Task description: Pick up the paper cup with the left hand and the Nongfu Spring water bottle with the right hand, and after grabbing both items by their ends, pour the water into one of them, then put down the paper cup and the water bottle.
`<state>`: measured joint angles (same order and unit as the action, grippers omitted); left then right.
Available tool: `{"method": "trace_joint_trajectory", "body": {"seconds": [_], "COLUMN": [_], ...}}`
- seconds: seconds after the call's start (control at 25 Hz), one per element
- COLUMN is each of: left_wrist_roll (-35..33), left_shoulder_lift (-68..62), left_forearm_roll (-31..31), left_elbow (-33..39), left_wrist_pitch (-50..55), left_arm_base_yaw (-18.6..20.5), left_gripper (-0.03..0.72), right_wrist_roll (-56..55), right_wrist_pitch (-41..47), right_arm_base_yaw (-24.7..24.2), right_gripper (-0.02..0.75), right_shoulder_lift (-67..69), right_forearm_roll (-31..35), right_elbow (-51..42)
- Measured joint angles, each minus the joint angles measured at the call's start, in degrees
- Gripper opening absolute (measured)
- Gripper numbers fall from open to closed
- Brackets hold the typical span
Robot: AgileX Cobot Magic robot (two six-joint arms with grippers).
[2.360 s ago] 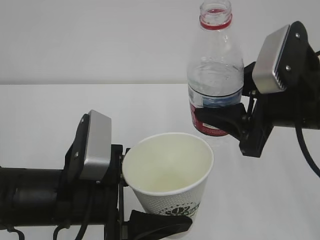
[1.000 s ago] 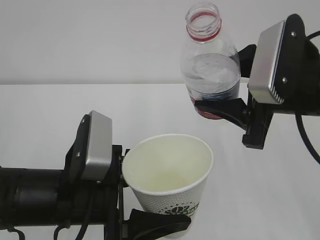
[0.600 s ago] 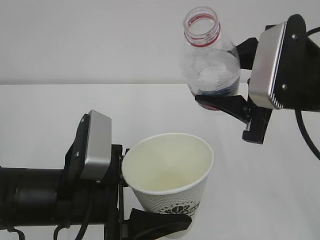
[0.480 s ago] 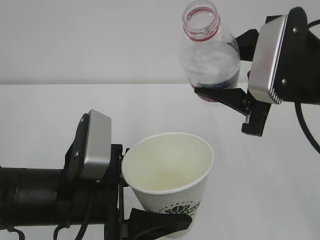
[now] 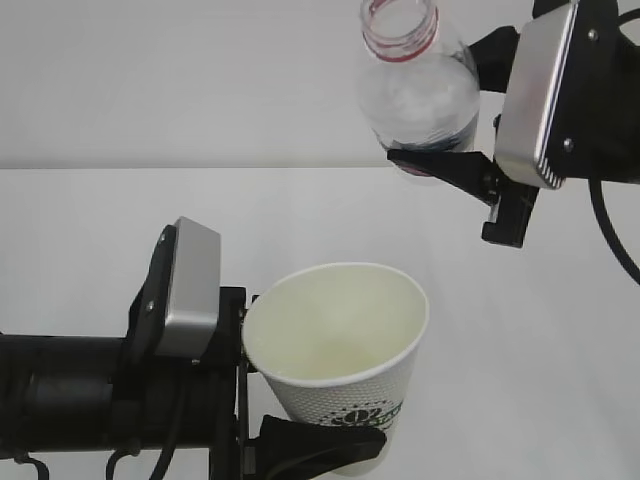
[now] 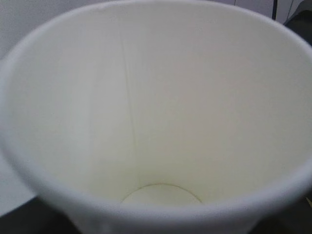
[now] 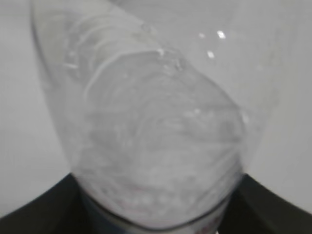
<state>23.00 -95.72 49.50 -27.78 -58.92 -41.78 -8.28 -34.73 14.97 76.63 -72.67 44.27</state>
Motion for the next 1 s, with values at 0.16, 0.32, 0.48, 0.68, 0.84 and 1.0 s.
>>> {"method": "trace_joint_trajectory", "body": {"seconds": [0.16,0.32,0.48,0.68,0.84,1.0], "left_wrist_roll": [0.0,0.0,0.0,1.9,2.7,4.3], "left_shoulder_lift": [0.0,0.7,1.5,1.5,1.5,1.8], "left_forearm_roll": [0.0,-0.1,-1.8,-2.1,-2.1,-0.2], "left_elbow": [0.0,0.0,0.0,0.0,0.0,-1.3], "left_wrist_pitch": [0.0,0.0,0.0,0.3,0.5,4.3], "left_arm_base_yaw": [0.0,0.0,0.0,0.0,0.0,0.0], "left_gripper": [0.534,0.534,0.534,0.533,0.533,0.532], "right_wrist_roll": [1.0,1.5,3.0,4.7,5.8,6.1], "right_wrist_pitch": [0.0,0.1,0.1,0.1,0.2,0.2], "right_arm_base_yaw": [0.0,0.0,0.0,0.0,0.0,0.0], "right_gripper": [0.472,0.472,0.472,0.472,0.472,0.472], "right_shoulder_lift": [0.0,0.0,0.0,0.0,0.0,0.0], "right_forearm_roll": [0.0,0.0,0.0,0.0,0.0,0.0], "right_elbow": [0.0,0.0,0.0,0.0,0.0,0.0]}}
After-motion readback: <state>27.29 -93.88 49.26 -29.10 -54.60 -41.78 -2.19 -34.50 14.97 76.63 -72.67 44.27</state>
